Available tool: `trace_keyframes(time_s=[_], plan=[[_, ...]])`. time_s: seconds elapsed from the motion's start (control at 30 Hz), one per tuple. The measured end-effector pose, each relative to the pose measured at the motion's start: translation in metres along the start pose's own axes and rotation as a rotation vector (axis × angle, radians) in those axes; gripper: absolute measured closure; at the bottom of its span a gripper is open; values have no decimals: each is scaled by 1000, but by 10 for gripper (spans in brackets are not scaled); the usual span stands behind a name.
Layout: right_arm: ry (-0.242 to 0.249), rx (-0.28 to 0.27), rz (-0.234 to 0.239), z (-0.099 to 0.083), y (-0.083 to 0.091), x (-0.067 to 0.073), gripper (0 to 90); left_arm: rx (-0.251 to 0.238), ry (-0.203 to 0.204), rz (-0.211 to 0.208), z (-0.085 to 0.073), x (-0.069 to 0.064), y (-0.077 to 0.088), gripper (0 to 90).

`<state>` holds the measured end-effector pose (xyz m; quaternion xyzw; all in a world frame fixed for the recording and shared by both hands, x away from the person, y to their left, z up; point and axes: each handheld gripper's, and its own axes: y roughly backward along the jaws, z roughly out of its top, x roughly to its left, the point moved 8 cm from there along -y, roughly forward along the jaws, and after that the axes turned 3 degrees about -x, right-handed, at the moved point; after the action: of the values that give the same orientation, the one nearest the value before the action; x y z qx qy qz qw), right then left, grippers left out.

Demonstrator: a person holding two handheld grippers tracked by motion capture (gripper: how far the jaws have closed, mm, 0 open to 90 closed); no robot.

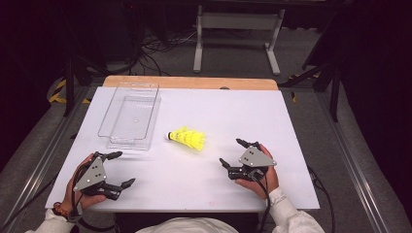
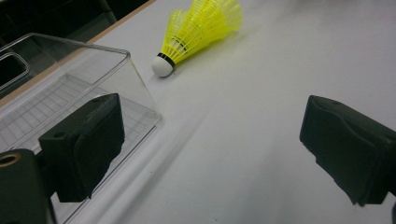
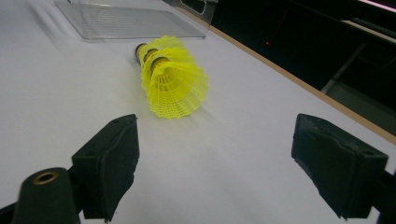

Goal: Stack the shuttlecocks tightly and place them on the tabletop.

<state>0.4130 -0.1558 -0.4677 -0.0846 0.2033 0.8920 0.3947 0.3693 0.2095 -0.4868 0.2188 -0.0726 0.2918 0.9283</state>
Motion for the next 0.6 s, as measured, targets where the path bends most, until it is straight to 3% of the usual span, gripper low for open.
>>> trace_keyframes(time_s=[0.1, 0.23, 0.37, 0.6], plan=[[-14, 20, -8, -5, -1, -1, 134, -1, 0, 2, 0, 0, 0, 73], [-36, 37, 21, -9, -5, 3, 120, -6, 0, 15, 1, 1, 1, 62], [-30, 62, 44, -12, -12, 10, 110, -29, 21, 26, 3, 3, 2, 46], [-23, 89, 83, -11, -23, 19, 110, -33, 21, 34, 4, 4, 2, 39]])
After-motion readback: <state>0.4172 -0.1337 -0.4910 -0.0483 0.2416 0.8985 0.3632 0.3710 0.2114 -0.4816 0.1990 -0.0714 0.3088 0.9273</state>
